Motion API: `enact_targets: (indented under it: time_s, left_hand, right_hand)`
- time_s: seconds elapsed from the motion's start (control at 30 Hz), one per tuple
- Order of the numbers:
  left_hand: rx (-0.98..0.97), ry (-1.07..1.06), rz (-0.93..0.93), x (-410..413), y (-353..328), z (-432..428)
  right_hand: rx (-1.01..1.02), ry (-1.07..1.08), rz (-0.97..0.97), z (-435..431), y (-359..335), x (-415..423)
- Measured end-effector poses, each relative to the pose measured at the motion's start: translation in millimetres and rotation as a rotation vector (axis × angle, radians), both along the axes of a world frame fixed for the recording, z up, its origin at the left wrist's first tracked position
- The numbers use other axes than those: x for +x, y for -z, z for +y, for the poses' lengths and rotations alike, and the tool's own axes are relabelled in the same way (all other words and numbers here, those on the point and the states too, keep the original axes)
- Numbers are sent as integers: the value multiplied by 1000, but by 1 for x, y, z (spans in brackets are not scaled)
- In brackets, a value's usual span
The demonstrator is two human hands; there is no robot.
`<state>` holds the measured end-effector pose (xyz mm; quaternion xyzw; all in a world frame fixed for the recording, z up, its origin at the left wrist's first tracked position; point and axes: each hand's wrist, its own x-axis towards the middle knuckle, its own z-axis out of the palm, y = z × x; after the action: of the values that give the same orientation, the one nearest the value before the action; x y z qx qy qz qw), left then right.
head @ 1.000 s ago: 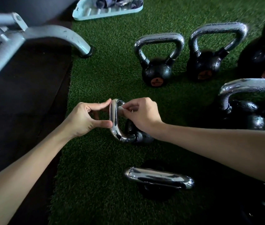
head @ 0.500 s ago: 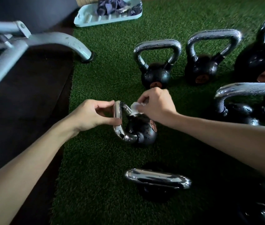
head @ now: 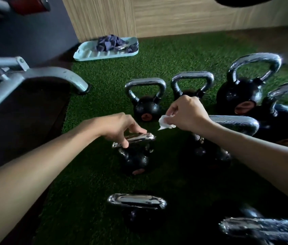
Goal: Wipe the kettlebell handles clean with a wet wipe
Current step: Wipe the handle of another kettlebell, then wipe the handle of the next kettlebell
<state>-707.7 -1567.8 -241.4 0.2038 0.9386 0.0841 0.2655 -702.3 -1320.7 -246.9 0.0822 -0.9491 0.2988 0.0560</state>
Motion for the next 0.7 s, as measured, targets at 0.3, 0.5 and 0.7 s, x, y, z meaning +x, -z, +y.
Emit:
enact_targets:
  time_s: [0.3,0.5,0.7]
  left_hand:
    - [2,30,118,22,-2,-8]
    - [-36,-79,287,30,3,-7]
    - [-194,-53,142,8,-37,17]
  right_hand:
    - [-28,-82,-50,0,4,8]
    - [-81,-124,-54,3,6,-1]
    - [-132,-147,-15,9,6,-13]
